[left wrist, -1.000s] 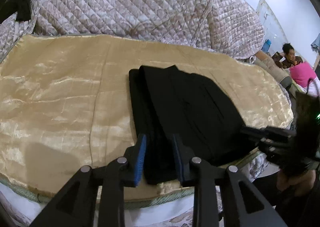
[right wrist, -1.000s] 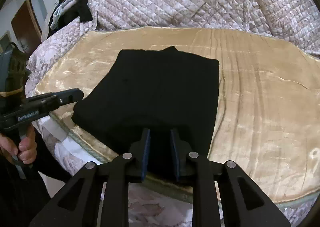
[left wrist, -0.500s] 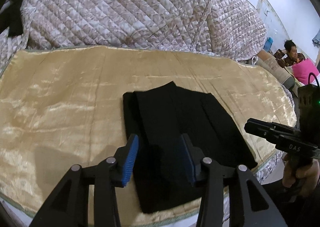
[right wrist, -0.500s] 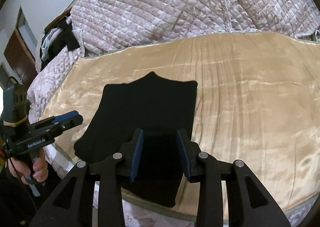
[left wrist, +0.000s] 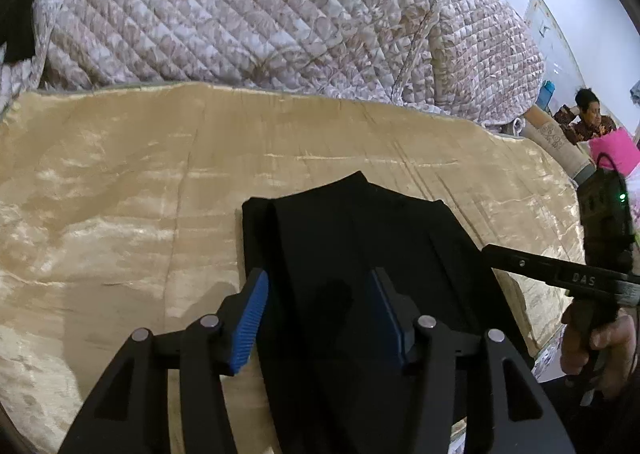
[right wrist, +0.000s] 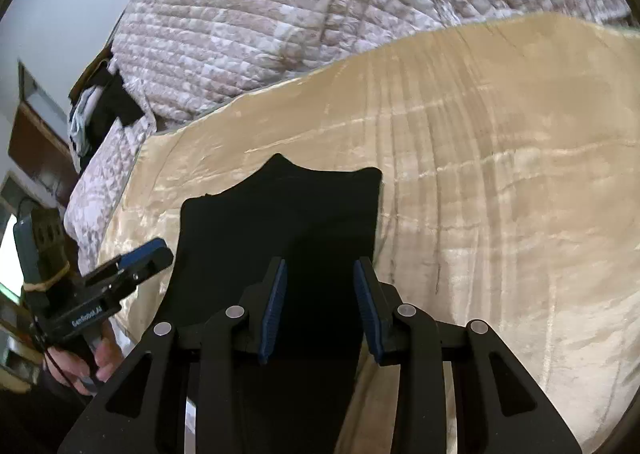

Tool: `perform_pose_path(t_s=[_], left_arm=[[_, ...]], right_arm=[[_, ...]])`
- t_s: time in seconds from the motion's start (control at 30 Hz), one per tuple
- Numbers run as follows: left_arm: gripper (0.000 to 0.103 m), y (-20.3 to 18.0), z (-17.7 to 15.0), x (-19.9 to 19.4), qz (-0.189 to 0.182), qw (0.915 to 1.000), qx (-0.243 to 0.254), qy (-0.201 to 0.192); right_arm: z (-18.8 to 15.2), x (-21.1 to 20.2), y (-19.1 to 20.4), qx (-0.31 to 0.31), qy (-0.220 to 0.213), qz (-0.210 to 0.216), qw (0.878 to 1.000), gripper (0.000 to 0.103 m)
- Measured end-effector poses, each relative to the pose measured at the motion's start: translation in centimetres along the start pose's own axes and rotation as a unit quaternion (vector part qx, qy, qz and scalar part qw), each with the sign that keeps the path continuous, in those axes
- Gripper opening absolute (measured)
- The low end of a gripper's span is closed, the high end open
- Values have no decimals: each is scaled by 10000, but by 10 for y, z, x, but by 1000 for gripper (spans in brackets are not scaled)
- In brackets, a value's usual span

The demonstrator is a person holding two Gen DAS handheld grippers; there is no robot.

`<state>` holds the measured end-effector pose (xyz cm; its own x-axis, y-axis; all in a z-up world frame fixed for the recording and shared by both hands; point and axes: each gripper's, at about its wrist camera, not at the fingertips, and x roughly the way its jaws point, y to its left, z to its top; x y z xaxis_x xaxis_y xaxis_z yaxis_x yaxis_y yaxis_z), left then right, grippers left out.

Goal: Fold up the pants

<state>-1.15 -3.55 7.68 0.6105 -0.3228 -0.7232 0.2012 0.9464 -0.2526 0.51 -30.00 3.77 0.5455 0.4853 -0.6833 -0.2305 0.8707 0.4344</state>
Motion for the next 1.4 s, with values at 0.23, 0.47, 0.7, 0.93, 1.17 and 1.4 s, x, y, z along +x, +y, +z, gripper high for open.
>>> perform_pose_path(t_s=[0.23, 0.47, 0.7, 0.93, 1.17, 1.4], left_arm=[[60, 21, -13, 7, -342, 9983, -417, 209], [63, 31, -24, 7, -568, 9960, -618, 290], [66, 24, -28, 11, -826, 9943, -618, 285], [43, 18, -20, 13, -664, 9957, -636, 133], [23, 12, -10, -4, -688, 9956, -635, 1], [21, 6, 26, -15, -690, 9965, -451, -160]], right_arm=[[-4, 11, -14, 297, 82, 104, 9995, 36], [-15, 11, -17, 493, 124, 309, 9982, 38], [-28, 8, -16, 629, 154, 583, 9962, 40], [-20, 18, -13, 647, 24, 553, 9964, 37], [-18, 6, 1, 456, -123, 557, 9973, 16], [10, -5, 32, 183, -309, 786, 9963, 16]])
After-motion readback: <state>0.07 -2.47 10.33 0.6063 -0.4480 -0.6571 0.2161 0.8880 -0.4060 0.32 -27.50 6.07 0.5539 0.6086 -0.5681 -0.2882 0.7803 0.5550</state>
